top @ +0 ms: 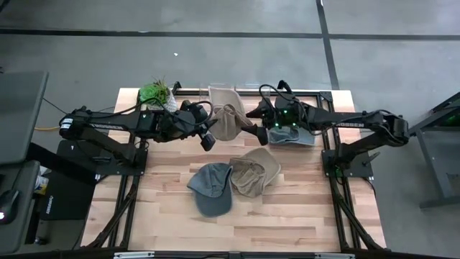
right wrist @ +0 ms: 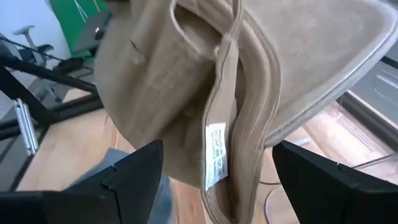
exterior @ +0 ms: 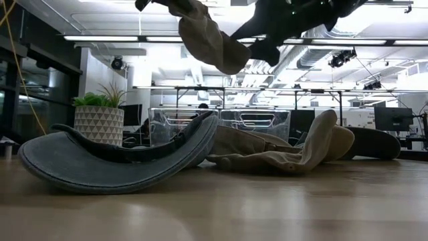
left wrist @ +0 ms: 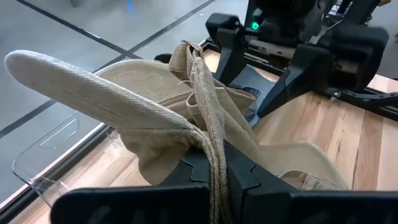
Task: Pick & Place hat
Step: Put the left brown cap into the right transparent bin
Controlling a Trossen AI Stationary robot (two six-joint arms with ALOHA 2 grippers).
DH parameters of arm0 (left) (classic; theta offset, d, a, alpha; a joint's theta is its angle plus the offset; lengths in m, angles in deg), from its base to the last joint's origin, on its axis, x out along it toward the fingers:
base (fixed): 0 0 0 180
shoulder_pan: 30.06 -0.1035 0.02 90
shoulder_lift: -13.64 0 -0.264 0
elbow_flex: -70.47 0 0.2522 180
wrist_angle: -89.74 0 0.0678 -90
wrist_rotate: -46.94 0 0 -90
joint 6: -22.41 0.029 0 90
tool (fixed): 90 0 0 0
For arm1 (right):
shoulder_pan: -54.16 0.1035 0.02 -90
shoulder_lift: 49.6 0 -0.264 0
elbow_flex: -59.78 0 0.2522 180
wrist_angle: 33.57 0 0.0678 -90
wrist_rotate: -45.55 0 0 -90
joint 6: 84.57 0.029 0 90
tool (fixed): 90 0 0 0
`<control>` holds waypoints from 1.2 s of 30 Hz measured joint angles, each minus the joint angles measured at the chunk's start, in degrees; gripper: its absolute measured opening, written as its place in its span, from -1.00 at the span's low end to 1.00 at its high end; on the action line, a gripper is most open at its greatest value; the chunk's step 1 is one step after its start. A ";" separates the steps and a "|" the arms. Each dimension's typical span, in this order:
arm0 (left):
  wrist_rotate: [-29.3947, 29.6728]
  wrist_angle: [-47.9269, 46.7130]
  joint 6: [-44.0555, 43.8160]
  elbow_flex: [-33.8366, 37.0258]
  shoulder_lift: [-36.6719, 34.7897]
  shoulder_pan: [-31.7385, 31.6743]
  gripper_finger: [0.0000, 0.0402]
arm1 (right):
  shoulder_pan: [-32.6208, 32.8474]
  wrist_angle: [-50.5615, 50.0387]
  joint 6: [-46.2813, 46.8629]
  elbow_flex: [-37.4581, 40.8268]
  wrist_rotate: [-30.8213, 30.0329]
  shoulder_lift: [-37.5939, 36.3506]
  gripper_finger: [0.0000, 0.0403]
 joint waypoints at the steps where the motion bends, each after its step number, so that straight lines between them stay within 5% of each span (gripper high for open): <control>1: 0.00 -0.01 0.01 0.00 0.00 0.00 -1.00 | 0.02 0.04 -0.12 0.00 -0.08 0.57 0.47; 17: -0.04 -0.01 0.00 0.00 0.00 0.00 -1.00 | -0.02 8.79 0.22 0.02 0.70 4.82 0.39; 36: -0.20 -0.47 -0.28 0.00 0.00 0.00 -1.00 | -0.02 8.83 0.23 0.02 -4.18 4.82 -0.48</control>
